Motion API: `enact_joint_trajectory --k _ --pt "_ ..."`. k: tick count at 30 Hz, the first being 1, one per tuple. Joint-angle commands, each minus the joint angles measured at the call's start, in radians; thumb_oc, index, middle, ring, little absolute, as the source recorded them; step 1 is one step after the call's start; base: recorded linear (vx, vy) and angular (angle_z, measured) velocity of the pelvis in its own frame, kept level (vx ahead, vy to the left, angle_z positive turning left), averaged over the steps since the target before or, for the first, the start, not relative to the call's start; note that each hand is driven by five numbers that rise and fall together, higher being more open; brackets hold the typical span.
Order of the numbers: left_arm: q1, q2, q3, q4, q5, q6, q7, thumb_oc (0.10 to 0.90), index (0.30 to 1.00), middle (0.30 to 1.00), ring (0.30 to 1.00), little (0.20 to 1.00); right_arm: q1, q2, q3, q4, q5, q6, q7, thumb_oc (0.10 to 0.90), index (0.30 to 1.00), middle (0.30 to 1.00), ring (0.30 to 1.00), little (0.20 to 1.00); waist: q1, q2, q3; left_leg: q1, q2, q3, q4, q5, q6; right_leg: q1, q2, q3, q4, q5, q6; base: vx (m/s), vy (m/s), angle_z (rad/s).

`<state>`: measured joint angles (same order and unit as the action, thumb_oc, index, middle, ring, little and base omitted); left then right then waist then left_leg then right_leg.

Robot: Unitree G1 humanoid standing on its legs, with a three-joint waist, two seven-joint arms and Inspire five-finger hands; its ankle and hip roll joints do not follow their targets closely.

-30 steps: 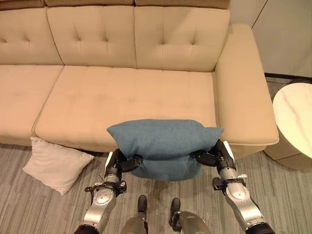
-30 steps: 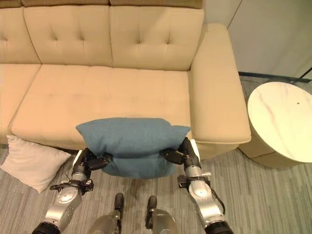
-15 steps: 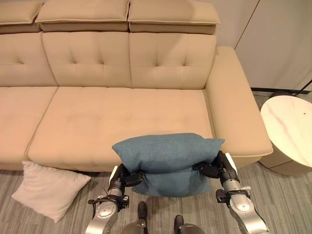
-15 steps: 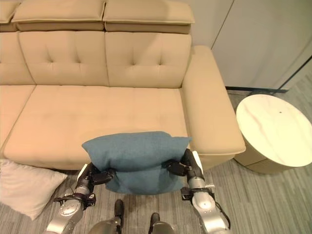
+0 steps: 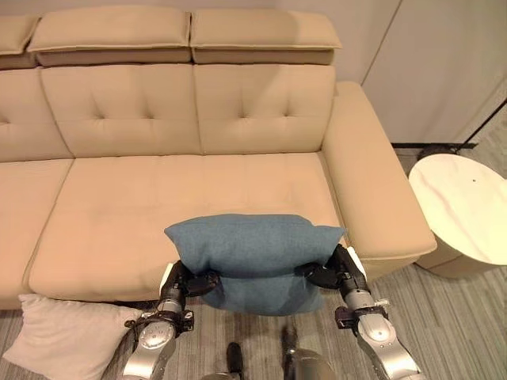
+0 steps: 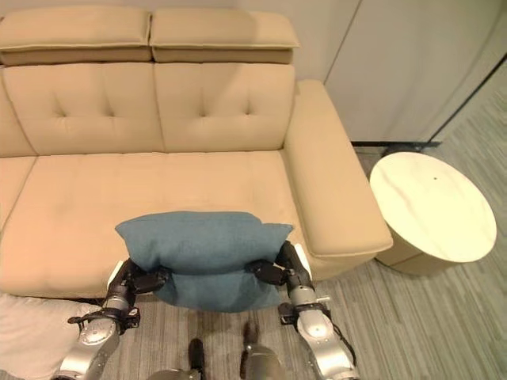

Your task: Pick up all the scattered cushions and arrange them neatly on the sofa.

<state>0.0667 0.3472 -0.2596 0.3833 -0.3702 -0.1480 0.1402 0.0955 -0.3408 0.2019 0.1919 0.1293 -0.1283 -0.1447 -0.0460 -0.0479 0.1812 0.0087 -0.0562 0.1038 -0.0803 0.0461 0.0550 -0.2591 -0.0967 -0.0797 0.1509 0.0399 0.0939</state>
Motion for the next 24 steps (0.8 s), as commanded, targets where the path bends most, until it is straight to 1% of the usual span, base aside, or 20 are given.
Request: enact_joint_trajectory --k 1,2,3,5,6,8,9,11,12,13,14,15,16,17,19,20,21,22,23,24 --pt "-0.066 -0.038 -0.018 -0.165 0.012 -0.132 -0.054 0.4 0.3 0.3 0.3 0.3 -0.097 -0.04 -0.062 -0.132 -0.014 -0.138 -0.013 0.4 0.3 0.3 0.3 0.3 0.001 -0.006 -0.075 0.019 0.019 -0.047 0.157 -0.186 -0.071 0.148 0.042 -0.044 -0.117 -0.025 0.019 0.25 -0.231 0.51" --pt "-0.066 -0.041 -0.023 -0.164 0.008 -0.129 -0.057 0.4 0.3 0.3 0.3 0.3 -0.086 -0.043 -0.071 -0.133 -0.009 -0.141 -0.013 0.4 0.3 0.3 0.3 0.3 -0.003 -0.009 -0.075 0.01 0.027 -0.044 0.201 -0.187 -0.091 0.167 0.044 -0.049 -0.123 -0.029 0.011 0.21 -0.237 0.46" --pt "-0.069 -0.044 -0.027 -0.163 0.003 -0.129 -0.06 0.4 0.3 0.3 0.3 0.3 -0.08 -0.049 -0.079 -0.134 -0.005 -0.138 -0.012 0.4 0.3 0.3 0.3 0.3 -0.006 -0.013 -0.07 -0.026 0.038 -0.043 0.28 -0.173 -0.108 0.181 0.042 -0.056 -0.13 -0.032 0.003 0.1 -0.169 0.43" --pt "-0.081 -0.049 -0.038 -0.158 -0.004 -0.127 -0.061 0.4 0.3 0.3 0.3 0.3 -0.077 -0.059 -0.083 -0.133 0.005 -0.141 -0.017 0.4 0.3 0.3 0.3 0.3 -0.005 -0.024 -0.052 -0.116 0.055 -0.042 0.43 -0.125 -0.13 0.203 0.037 -0.067 -0.138 -0.041 -0.021 0.04 -0.143 0.47" --pt "-0.086 -0.05 -0.037 -0.156 -0.006 -0.126 -0.06 0.4 0.3 0.3 0.3 0.3 -0.078 -0.065 -0.083 -0.136 0.006 -0.14 -0.018 0.4 0.3 0.3 0.3 0.3 -0.005 -0.029 -0.047 -0.149 0.061 -0.038 0.491 -0.115 -0.132 0.21 0.037 -0.069 -0.139 -0.048 -0.03 0.02 -0.099 0.38" --pt "-0.084 -0.053 -0.034 -0.157 -0.011 -0.126 -0.059 0.4 0.3 0.3 0.3 0.3 -0.078 -0.068 -0.083 -0.135 0.006 -0.136 -0.018 0.4 0.3 0.3 0.3 0.3 -0.006 -0.031 -0.046 -0.174 0.074 -0.027 0.526 -0.118 -0.126 0.218 0.04 -0.072 -0.142 -0.058 -0.039 0.07 -0.073 0.17" --pt "-0.084 -0.054 -0.031 -0.16 -0.012 -0.122 -0.061 0.4 0.3 0.3 0.3 0.3 -0.077 -0.072 -0.083 -0.133 0.009 -0.132 -0.016 0.4 0.3 0.3 0.3 0.3 0.001 -0.036 -0.044 -0.21 0.076 -0.02 0.521 -0.13 -0.111 0.233 0.041 -0.069 -0.145 -0.07 -0.042 0.16 -0.08 0.1" --pt "-0.083 -0.054 -0.032 -0.157 -0.005 -0.117 -0.063 0.4 0.3 0.3 0.3 0.3 -0.074 -0.074 -0.09 -0.133 0.009 -0.132 -0.018 0.4 0.3 0.3 0.3 0.3 0.006 -0.042 -0.05 -0.23 0.073 -0.015 0.457 -0.155 -0.097 0.248 0.041 -0.07 -0.154 -0.08 -0.037 0.22 -0.032 0.03" --pt "-0.083 -0.054 -0.035 -0.156 -0.003 -0.115 -0.062 0.4 0.3 0.3 0.3 0.3 -0.073 -0.073 -0.092 -0.133 0.011 -0.133 -0.02 0.4 0.3 0.3 0.3 0.3 0.01 -0.042 -0.053 -0.242 0.073 -0.013 0.417 -0.144 -0.096 0.259 0.045 -0.068 -0.157 -0.087 -0.034 0.16 0.006 -0.03" --pt "-0.083 -0.054 -0.035 -0.156 -0.003 -0.115 -0.062 0.4 0.3 0.3 0.3 0.3 -0.072 -0.073 -0.093 -0.133 0.011 -0.133 -0.02 0.4 0.3 0.3 0.3 0.3 0.01 -0.044 -0.052 -0.239 0.071 -0.013 0.413 -0.143 -0.095 0.261 0.043 -0.068 -0.158 -0.088 -0.033 0.23 0.041 0.0" --pt "-0.084 -0.052 -0.036 -0.157 0.001 -0.111 -0.059 0.4 0.3 0.3 0.3 0.3 -0.074 -0.071 -0.092 -0.129 0.011 -0.13 -0.026 0.4 0.3 0.3 0.3 0.3 0.023 -0.034 -0.057 -0.255 0.072 -0.025 0.31 -0.089 -0.102 0.282 0.058 -0.062 -0.164 -0.106 -0.033 0.24 0.047 -0.13" --pt "-0.084 -0.049 -0.034 -0.16 0.002 -0.11 -0.056 0.4 0.3 0.3 0.3 0.3 -0.077 -0.07 -0.092 -0.128 0.012 -0.128 -0.03 0.4 0.3 0.3 0.3 0.3 0.032 -0.028 -0.057 -0.273 0.073 -0.04 0.268 -0.053 -0.11 0.296 0.068 -0.057 -0.168 -0.118 -0.032 0.33 0.071 -0.18" --pt "-0.082 -0.048 -0.032 -0.167 0.004 -0.107 -0.049 0.4 0.3 0.3 0.3 0.3 -0.078 -0.068 -0.092 -0.123 0.013 -0.127 -0.036 0.4 0.3 0.3 0.3 0.3 0.04 -0.027 -0.055 -0.291 0.064 -0.047 0.24 -0.031 -0.115 0.312 0.07 -0.049 -0.166 -0.133 -0.03 0.33 0.119 -0.3" --pt "-0.074 -0.049 -0.031 -0.176 0.004 -0.109 -0.056 0.4 0.3 0.3 0.3 0.3 -0.076 -0.066 -0.09 -0.127 0.007 -0.127 -0.028 0.4 0.3 0.3 0.3 0.3 0.046 -0.016 -0.064 -0.261 0.066 -0.059 0.183 -0.017 -0.112 0.324 0.077 -0.039 -0.154 -0.149 -0.029 0.38 0.199 -0.33" --pt "-0.066 -0.038 -0.032 -0.188 0.013 -0.11 -0.062 0.4 0.3 0.3 0.3 0.3 -0.077 -0.059 -0.083 -0.133 -0.004 -0.124 -0.017 0.4 0.3 0.3 0.3 0.3 0.053 -0.02 -0.07 -0.234 0.046 -0.067 0.194 -0.032 -0.098 0.321 0.055 -0.022 -0.109 -0.161 -0.02 0.34 0.25 -0.67" --pt "-0.057 -0.029 -0.026 -0.194 0.016 -0.109 -0.067 0.4 0.3 0.3 0.3 0.3 -0.081 -0.053 -0.079 -0.136 -0.012 -0.124 -0.01 0.4 0.3 0.3 0.3 0.3 0.06 -0.019 -0.081 -0.202 0.04 -0.051 0.184 -0.052 -0.08 0.319 0.031 -0.022 -0.074 -0.166 -0.003 0.25 0.234 -0.75" --pt "-0.055 -0.024 -0.022 -0.197 0.017 -0.108 -0.068 0.4 0.3 0.3 0.3 0.3 -0.083 -0.049 -0.076 -0.139 -0.015 -0.122 -0.004 0.4 0.3 0.3 0.3 0.3 0.067 -0.018 -0.082 -0.182 0.037 -0.04 0.177 -0.061 -0.07 0.31 0.02 -0.018 -0.039 -0.166 0.006 0.27 0.31 -0.74" --pt "-0.051 -0.014 -0.009 -0.204 0.018 -0.108 -0.065 0.4 0.3 0.3 0.3 0.3 -0.093 -0.036 -0.073 -0.142 -0.016 -0.12 0.003 0.4 0.3 0.3 0.3 0.3 0.07 -0.009 -0.076 -0.142 0.034 -0.02 0.163 -0.075 -0.048 0.258 -0.006 -0.017 0.084 -0.137 0.032 0.2 0.268 -0.75" --pt "-0.049 -0.002 -0.002 -0.215 0.014 -0.11 -0.061 0.4 0.3 0.3 0.3 0.3 -0.101 -0.025 -0.068 -0.15 -0.007 -0.121 0.011 0.4 0.3 0.3 0.3 0.3 0.06 -0.002 -0.061 -0.119 0.034 -0.014 0.151 -0.076 -0.031 0.199 -0.015 -0.005 0.196 -0.089 0.053 0.17 0.252 -0.74" --pt "-0.053 0.003 0.004 -0.212 0.016 -0.114 -0.058 0.4 0.3 0.3 0.3 0.3 -0.103 -0.017 -0.068 -0.152 -0.009 -0.127 0.01 0.4 0.3 0.3 0.3 0.3 0.054 0.011 -0.051 -0.103 0.04 -0.021 0.14 -0.08 -0.026 0.153 -0.011 0.005 0.252 -0.085 0.056 0.11 0.13 -0.29"
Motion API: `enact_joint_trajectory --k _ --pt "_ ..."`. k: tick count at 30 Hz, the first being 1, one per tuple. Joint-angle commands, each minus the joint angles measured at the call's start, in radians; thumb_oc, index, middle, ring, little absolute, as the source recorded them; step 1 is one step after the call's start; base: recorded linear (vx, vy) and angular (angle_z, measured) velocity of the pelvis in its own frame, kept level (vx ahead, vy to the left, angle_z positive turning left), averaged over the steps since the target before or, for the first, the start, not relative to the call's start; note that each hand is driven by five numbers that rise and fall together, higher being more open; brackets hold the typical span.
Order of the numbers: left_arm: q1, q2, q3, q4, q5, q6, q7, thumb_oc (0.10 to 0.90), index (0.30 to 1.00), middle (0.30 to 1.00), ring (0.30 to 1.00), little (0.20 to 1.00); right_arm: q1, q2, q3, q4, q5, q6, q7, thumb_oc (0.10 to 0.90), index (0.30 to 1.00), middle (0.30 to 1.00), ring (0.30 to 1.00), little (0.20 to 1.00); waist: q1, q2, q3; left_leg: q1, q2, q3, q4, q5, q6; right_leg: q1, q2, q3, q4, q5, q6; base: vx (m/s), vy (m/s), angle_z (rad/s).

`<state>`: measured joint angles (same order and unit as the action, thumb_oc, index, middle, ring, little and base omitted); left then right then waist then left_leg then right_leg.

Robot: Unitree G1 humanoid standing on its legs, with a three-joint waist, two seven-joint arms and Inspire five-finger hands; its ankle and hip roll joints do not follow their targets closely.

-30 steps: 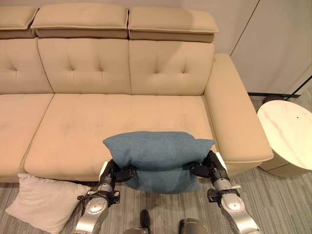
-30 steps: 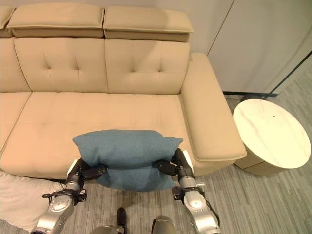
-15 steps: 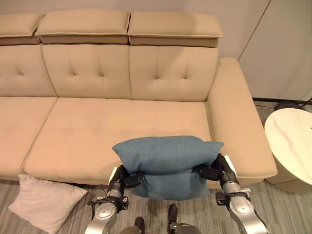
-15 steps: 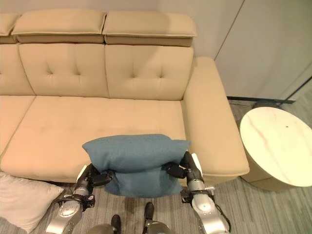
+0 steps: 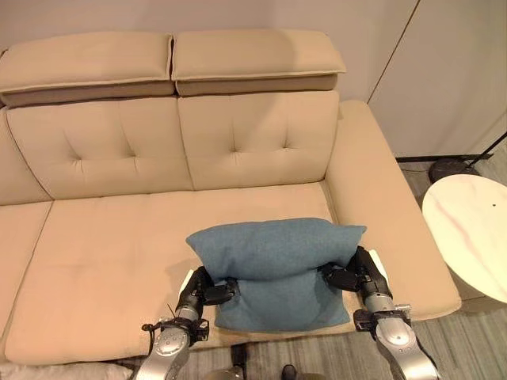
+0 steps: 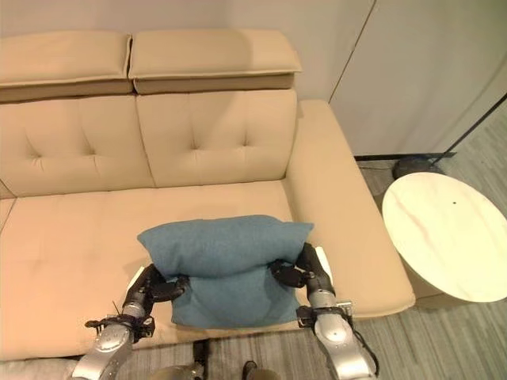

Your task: Pick up all the scattered cushions and arrange them neatly on the sofa.

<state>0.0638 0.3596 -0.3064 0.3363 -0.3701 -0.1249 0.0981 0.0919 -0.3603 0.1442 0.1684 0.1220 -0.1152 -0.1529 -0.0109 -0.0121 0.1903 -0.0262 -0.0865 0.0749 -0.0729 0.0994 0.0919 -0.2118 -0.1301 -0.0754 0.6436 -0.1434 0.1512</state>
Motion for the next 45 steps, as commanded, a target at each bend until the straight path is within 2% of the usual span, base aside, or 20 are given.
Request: enact_joint_trajectory --k 1,2,3,4,6,9,14,19,20,22,23,25,27,32,36,37,38,45 --pt "-0.053 -0.008 0.052 -0.164 0.02 -0.139 -0.014 0.4 0.3 0.3 0.3 0.3 -0.101 0.006 -0.01 -0.129 -0.005 -0.141 0.016 0.4 0.3 0.3 0.3 0.3 0.017 -0.022 -0.058 -0.058 0.07 0.006 0.129 -0.139 -0.063 0.09 0.017 -0.004 -0.249 0.092 -0.006 0.12 0.035 0.07" --pt "-0.056 -0.013 0.055 -0.157 0.021 -0.145 -0.013 0.4 0.3 0.3 0.3 0.3 -0.104 0.006 -0.012 -0.126 -0.009 -0.143 0.013 0.4 0.3 0.3 0.3 0.3 0.009 -0.017 -0.059 -0.04 0.067 -0.005 0.113 -0.144 -0.069 0.072 0.02 -0.009 -0.321 0.081 -0.014 0.17 -0.053 0.21" --pt "-0.055 -0.018 0.058 -0.159 0.016 -0.149 -0.011 0.4 0.3 0.3 0.3 0.3 -0.11 0.003 -0.014 -0.121 -0.014 -0.139 0.01 0.4 0.3 0.3 0.3 0.3 0.001 -0.022 -0.057 -0.026 0.056 -0.012 0.107 -0.152 -0.072 0.05 0.024 -0.007 -0.425 0.104 -0.016 0.19 -0.098 0.0" --pt "-0.056 -0.016 0.057 -0.159 0.016 -0.149 -0.014 0.4 0.3 0.3 0.3 0.3 -0.106 0.002 -0.015 -0.119 -0.011 -0.14 0.008 0.4 0.3 0.3 0.3 0.3 -0.003 -0.029 -0.059 -0.022 0.048 -0.019 0.111 -0.161 -0.075 0.075 0.022 0.001 -0.505 0.108 -0.015 0.14 -0.109 -0.17" --pt "-0.056 -0.032 0.064 -0.156 0.026 -0.157 -0.004 0.4 0.3 0.3 0.3 0.3 -0.105 0.001 -0.02 -0.111 -0.026 -0.142 -0.008 0.4 0.3 0.3 0.3 0.3 0.001 -0.038 -0.069 -0.017 0.051 -0.02 0.096 -0.157 -0.091 0.125 0.033 -0.004 -0.589 0.134 -0.018 0.11 -0.188 0.39" --pt "-0.058 -0.036 0.067 -0.167 0.023 -0.155 0.002 0.4 0.3 0.3 0.3 0.3 -0.105 -0.005 -0.024 -0.118 -0.028 -0.14 -0.019 0.4 0.3 0.3 0.3 0.3 -0.001 -0.034 -0.103 0.022 0.062 -0.027 0.03 -0.139 -0.105 0.185 0.054 -0.024 -0.667 0.14 -0.029 0.15 -0.169 0.49" --pt "-0.124 -0.048 0.059 -0.192 0.02 -0.161 0.051 0.4 0.3 0.3 0.3 0.3 -0.144 -0.023 -0.016 -0.115 -0.065 -0.13 -0.071 0.4 0.3 0.3 0.3 0.3 -0.004 -0.031 -0.115 0.041 0.076 -0.044 -0.014 -0.121 -0.124 0.23 0.072 -0.045 -0.731 0.137 -0.037 0.07 -0.112 0.19" --pt "-0.33 -0.05 0.002 -0.14 0.05 -0.181 0.153 0.4 0.3 0.3 0.3 0.3 -0.331 -0.058 0.036 -0.065 -0.105 -0.125 -0.17 0.4 0.3 0.3 0.3 0.3 -0.011 -0.019 -0.113 0.014 0.089 -0.049 -0.014 -0.111 -0.141 0.217 0.077 -0.057 -0.731 0.123 -0.036 -0.02 -0.074 0.14" --pt "-0.33 -0.05 0.002 -0.14 0.05 -0.182 0.153 0.4 0.3 0.3 0.3 0.3 -0.331 -0.058 0.036 -0.064 -0.105 -0.125 -0.171 0.4 0.3 0.3 0.3 0.3 -0.012 -0.019 -0.113 0.013 0.089 -0.049 -0.014 -0.11 -0.141 0.217 0.077 -0.057 -0.731 0.123 -0.036 -0.1 -0.021 0.0" --pt "-0.459 -0.046 -0.032 -0.092 0.058 -0.19 0.207 0.4 0.3 0.3 0.3 0.3 -0.452 -0.061 0.075 -0.014 -0.105 -0.122 -0.221 0.4 0.3 0.3 0.3 0.3 -0.014 -0.01 -0.095 -0.019 0.09 -0.053 -0.014 -0.098 -0.148 0.186 0.077 -0.057 -0.731 0.13 -0.034 -0.12 -0.022 0.02" --pt "-0.464 -0.046 -0.032 -0.089 0.058 -0.191 0.208 0.4 0.3 0.3 0.3 0.3 -0.458 -0.061 0.075 -0.01 -0.105 -0.123 -0.222 0.4 0.3 0.3 0.3 0.3 -0.015 -0.01 -0.094 -0.021 0.09 -0.054 -0.014 -0.097 -0.148 0.183 0.077 -0.058 -0.731 0.131 -0.034 -0.21 -0.02 0.03" --pt "-0.719 -0.022 -0.095 0.006 0.077 -0.218 0.305 0.4 0.3 0.3 0.3 0.3 -0.693 -0.085 0.142 0.081 -0.111 -0.125 -0.304 0.4 0.3 0.3 0.3 0.3 -0.021 0.003 -0.032 -0.143 0.088 -0.071 -0.014 -0.059 -0.158 0.055 0.077 -0.046 -0.731 0.172 -0.03 -0.4 -0.013 0.11" --pt "-0.841 0.001 -0.114 0.061 0.082 -0.234 0.349 0.4 0.3 0.3 0.3 0.3 -0.82 -0.11 0.165 0.147 -0.105 -0.128 -0.342 0.4 0.3 0.3 0.3 0.3 -0.023 0.01 -0.02 -0.217 0.082 -0.078 -0.014 -0.032 -0.165 -0.017 0.082 -0.041 -0.731 0.203 -0.029 -0.27 0.006 0.11" --pt "-0.98 0.044 -0.13 0.174 0.079 -0.252 0.388 0.4 0.3 0.3 0.3 0.3 -0.998 -0.157 0.213 0.288 -0.086 -0.13 -0.382 0.4 0.3 0.3 0.3 0.3 -0.02 0.021 -0.049 -0.345 0.078 -0.08 -0.014 0.009 -0.178 -0.145 0.081 -0.044 -0.711 0.226 -0.035 -0.08 -0.002 0.04" --pt "-1.054 0.072 -0.17 0.271 0.068 -0.246 0.363 0.4 0.3 0.3 0.3 0.3 -1.105 -0.205 0.278 0.41 -0.064 -0.127 -0.369 0.4 0.3 0.3 0.3 0.3 -0.012 0.03 -0.053 -0.407 0.079 -0.081 -0.014 0.028 -0.189 -0.224 0.077 -0.041 -0.675 0.219 -0.041 -0.03 -0.002 -0.03" --pt "-1.057 0.072 -0.17 0.273 0.067 -0.247 0.362 0.402 0.302 0.302 0.302 0.302 -1.108 -0.205 0.279 0.412 -0.063 -0.128 -0.369 0.422 0.333 0.333 0.333 0.333 -0.013 0.03 -0.055 -0.414 0.079 -0.081 -0.014 0.033 -0.188 -0.231 0.076 -0.041 -0.675 0.223 -0.04 -0.04 -0.01 -0.04" --pt "-1.079 0.094 -0.188 0.307 0.061 -0.238 0.343 0.8 0.9 0.9 0.9 0.9 -1.138 -0.228 0.3 0.461 -0.054 -0.122 -0.359 0.8 0.9 0.9 0.9 0.9 -0.008 0.034 -0.051 -0.435 0.08 -0.084 -0.014 0.041 -0.192 -0.257 0.075 -0.042 -0.664 0.224 -0.041 -0.04 -0.008 -0.04" --pt "-1.033 0.115 -0.158 0.334 0.035 -0.232 0.328 0.8 0.9 0.9 0.9 0.9 -1.14 -0.27 0.289 0.503 -0.031 -0.104 -0.355 0.8 0.9 0.9 0.9 0.9 0.001 0.039 -0.041 -0.445 0.079 -0.093 -0.014 0.045 -0.199 -0.272 0.079 -0.045 -0.646 0.214 -0.046 0.0 -0.007 0.0"
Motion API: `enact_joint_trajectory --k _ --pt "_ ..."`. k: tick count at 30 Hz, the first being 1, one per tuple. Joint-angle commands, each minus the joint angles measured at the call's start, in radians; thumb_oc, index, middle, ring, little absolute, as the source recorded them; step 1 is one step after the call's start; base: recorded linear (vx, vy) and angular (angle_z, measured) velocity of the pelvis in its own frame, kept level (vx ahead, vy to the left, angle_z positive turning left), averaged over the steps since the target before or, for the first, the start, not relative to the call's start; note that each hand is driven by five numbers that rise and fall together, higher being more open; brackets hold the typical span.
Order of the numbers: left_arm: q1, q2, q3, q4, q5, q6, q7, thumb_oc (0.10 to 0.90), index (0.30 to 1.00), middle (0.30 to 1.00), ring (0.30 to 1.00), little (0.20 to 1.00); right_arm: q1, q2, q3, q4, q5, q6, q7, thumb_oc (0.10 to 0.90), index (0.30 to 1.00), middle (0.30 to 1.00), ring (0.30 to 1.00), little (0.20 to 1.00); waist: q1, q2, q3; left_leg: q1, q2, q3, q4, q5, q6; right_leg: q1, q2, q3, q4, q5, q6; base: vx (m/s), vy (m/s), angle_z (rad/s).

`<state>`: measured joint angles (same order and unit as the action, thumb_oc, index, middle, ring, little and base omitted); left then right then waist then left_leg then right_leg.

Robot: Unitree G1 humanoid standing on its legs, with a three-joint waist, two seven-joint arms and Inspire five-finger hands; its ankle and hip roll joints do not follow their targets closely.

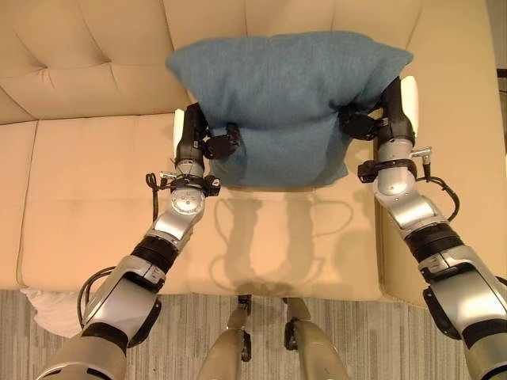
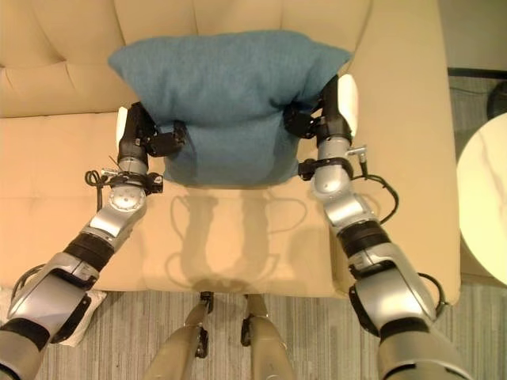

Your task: Pick up all the scattered cushions and arrange them neatly on the sofa.

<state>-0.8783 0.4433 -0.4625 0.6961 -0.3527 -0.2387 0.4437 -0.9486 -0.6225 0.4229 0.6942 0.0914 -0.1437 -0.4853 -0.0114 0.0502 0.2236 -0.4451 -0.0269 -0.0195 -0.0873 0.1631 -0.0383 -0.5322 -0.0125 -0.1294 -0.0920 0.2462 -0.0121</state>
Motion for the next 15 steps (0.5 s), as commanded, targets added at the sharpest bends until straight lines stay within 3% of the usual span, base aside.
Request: enact_joint_trajectory --k 1,10,15 --pt "-0.08 0.039 0.009 -0.006 0.008 -0.115 -0.018 0.8 0.9 0.9 0.9 0.9 -0.1 -0.017 0.003 -0.015 0.01 -0.074 -0.024 0.8 0.9 0.9 0.9 0.9 0.002 -0.028 -0.075 -0.018 0.019 0.0 0.0 -0.024 -0.07 0.057 -0.037 0.008 0.087 -0.18 0.118 0.01 -0.028 0.04" --pt "-0.03 0.177 0.117 0.146 -0.11 -0.097 -0.079 0.8 0.9 0.9 0.9 0.9 -0.085 -0.142 -0.095 0.046 0.16 -0.1 -0.015 0.8 0.9 0.9 0.9 0.9 -0.006 -0.041 -0.101 -0.002 0.018 -0.004 0.0 -0.029 -0.077 0.094 -0.034 0.002 0.046 -0.168 0.119 0.0 -0.012 0.02" --pt "0.095 0.184 0.206 0.057 -0.128 -0.111 -0.092 0.8 0.9 0.9 0.9 0.9 0.043 -0.146 -0.188 -0.018 0.208 -0.118 0.014 0.8 0.9 0.9 0.9 0.9 -0.012 -0.048 -0.123 0.005 0.023 -0.003 0.0 -0.033 -0.078 0.119 -0.028 -0.002 0.018 -0.163 0.119 0.0 -0.009 0.04"
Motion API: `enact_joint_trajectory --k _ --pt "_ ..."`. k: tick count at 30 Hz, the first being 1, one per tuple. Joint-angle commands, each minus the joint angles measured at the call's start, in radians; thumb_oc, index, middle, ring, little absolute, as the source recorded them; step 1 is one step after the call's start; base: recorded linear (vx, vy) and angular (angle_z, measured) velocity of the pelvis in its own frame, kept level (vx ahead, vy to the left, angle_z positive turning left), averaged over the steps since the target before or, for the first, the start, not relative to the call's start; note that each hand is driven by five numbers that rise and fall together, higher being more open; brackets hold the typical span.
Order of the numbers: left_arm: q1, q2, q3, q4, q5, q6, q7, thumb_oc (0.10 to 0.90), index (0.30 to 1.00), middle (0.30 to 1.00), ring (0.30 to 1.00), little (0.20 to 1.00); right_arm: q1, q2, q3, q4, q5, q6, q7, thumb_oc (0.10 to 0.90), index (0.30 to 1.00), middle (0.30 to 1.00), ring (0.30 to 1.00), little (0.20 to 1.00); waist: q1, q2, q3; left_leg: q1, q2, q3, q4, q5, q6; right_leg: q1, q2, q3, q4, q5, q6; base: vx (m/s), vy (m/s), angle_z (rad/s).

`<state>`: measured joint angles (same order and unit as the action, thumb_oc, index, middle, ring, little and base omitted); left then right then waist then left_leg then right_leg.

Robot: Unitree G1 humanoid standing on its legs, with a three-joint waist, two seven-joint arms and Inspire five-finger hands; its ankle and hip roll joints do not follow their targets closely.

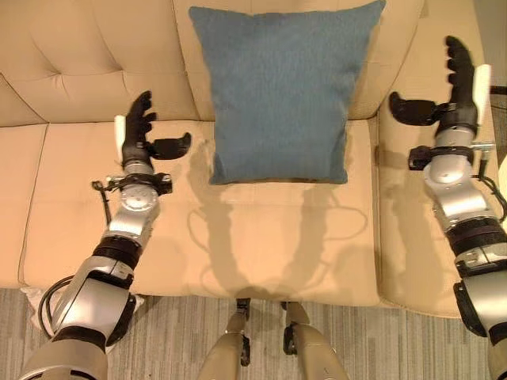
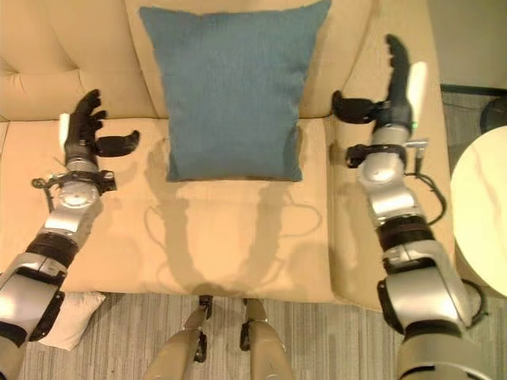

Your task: Pick up all the scattered cushions and arrange them neatly on the sofa.

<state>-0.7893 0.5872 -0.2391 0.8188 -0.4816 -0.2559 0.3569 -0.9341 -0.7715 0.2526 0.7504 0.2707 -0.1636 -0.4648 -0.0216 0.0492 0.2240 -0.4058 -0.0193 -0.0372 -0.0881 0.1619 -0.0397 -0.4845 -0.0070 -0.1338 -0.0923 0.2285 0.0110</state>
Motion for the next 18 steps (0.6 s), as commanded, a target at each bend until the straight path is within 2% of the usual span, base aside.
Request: enact_joint_trajectory --k 1,3,6,10,12,14,15,18 --pt "0.047 0.034 -0.003 -0.104 0.011 -0.093 -0.008 0.8 0.9 0.9 0.9 0.9 0.08 0.013 -0.04 -0.112 0.025 -0.099 0.003 0.8 0.9 0.9 0.9 0.9 -0.003 -0.048 -0.127 -0.029 0.017 0.015 0.001 -0.033 -0.076 0.076 -0.032 0.002 0.016 -0.146 0.096 0.0 0.0 0.0" --pt "0.101 0.022 0.009 -0.158 0.034 -0.093 -0.009 0.8 0.9 0.9 0.9 0.9 0.15 0.024 -0.07 -0.161 0.01 -0.098 0.013 0.8 0.9 0.9 0.9 0.9 -0.004 -0.051 -0.137 -0.022 0.019 0.014 0.001 -0.035 -0.075 0.086 -0.031 0.002 0.013 -0.15 0.095 0.03 -0.012 0.03" --pt "0.258 -0.044 0.054 -0.282 0.082 -0.087 -0.021 0.8 0.9 0.9 0.9 0.9 0.349 0.078 -0.148 -0.276 -0.043 -0.099 0.042 0.8 0.9 0.9 0.9 0.9 -0.006 -0.056 -0.147 0.002 0.025 0.015 0.001 -0.042 -0.073 0.118 -0.03 -0.001 0.01 -0.158 0.093 0.05 -0.015 -0.01" --pt "0.547 -0.147 0.132 -0.405 0.16 -0.051 -0.075 0.8 0.9 0.9 0.9 0.9 0.684 0.209 -0.27 -0.389 -0.136 -0.085 0.102 0.8 0.9 0.9 0.9 0.9 -0.008 -0.063 -0.14 0.092 0.028 0.022 0.001 -0.064 -0.065 0.217 -0.029 -0.01 0.008 -0.183 0.088 0.09 -0.019 0.03" --pt "0.633 -0.193 0.143 -0.401 0.169 -0.031 -0.106 0.8 0.9 0.9 0.9 0.9 0.769 0.257 -0.284 -0.389 -0.159 -0.083 0.123 0.8 0.9 0.9 0.9 0.9 -0.007 -0.063 -0.135 0.128 0.031 0.024 0.001 -0.071 -0.062 0.254 -0.03 -0.015 0.009 -0.193 0.087 0.05 -0.018 0.01" --pt "0.682 -0.205 0.146 -0.39 0.179 -0.021 -0.122 0.8 0.9 0.9 0.9 0.9 0.818 0.276 -0.288 -0.384 -0.171 -0.079 0.139 0.8 0.9 0.9 0.9 0.9 -0.007 -0.064 -0.131 0.153 0.033 0.025 0.001 -0.075 -0.061 0.281 -0.03 -0.016 0.007 -0.197 0.087 0.04 -0.015 -0.02" --pt "0.756 -0.233 0.147 -0.348 0.195 0.002 -0.152 0.8 0.9 0.9 0.9 0.9 0.88 0.312 -0.28 -0.349 -0.192 -0.067 0.161 0.8 0.9 0.9 0.9 0.9 -0.006 -0.064 -0.132 0.191 0.038 0.03 0.001 -0.081 -0.057 0.316 -0.03 -0.019 0.005 -0.204 0.089 0.03 -0.024 -0.01" --pt "0.833 -0.259 0.147 -0.245 0.222 0.033 -0.177 0.8 0.9 0.9 0.9 0.9 0.938 0.349 -0.263 -0.282 -0.212 -0.05 0.186 0.8 0.9 0.9 0.9 0.9 -0.004 -0.064 -0.139 0.236 0.043 0.034 0.001 -0.089 -0.052 0.358 -0.028 -0.023 0.005 -0.21 0.092 0.0 0.0 0.0"
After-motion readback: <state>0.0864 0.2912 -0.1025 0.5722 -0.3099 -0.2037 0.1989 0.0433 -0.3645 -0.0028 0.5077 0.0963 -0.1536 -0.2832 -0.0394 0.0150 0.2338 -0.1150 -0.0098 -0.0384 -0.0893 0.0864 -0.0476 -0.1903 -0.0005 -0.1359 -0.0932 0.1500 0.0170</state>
